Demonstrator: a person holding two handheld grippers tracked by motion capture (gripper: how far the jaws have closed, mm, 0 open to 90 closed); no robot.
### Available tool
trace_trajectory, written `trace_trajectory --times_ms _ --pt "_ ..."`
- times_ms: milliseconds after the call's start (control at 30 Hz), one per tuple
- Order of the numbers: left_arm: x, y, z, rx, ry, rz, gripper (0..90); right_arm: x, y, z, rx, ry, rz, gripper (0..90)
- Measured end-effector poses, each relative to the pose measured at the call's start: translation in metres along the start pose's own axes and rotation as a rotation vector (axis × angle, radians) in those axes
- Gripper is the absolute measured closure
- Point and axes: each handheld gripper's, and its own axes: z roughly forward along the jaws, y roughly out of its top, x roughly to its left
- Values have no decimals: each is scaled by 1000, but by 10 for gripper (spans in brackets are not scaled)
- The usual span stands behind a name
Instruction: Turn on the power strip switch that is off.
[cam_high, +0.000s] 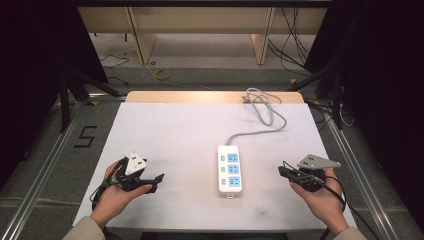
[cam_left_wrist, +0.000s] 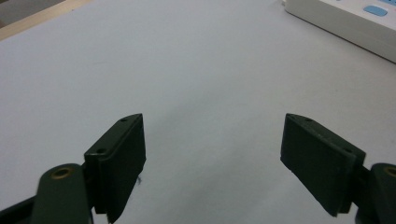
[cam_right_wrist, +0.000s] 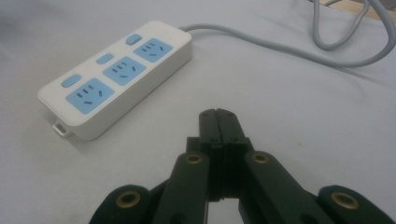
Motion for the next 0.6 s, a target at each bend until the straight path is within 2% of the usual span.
trace_trajectory --times_ms 600 --pt "0 0 0 1 -1 1 221 2 10 6 -1 20 1 900"
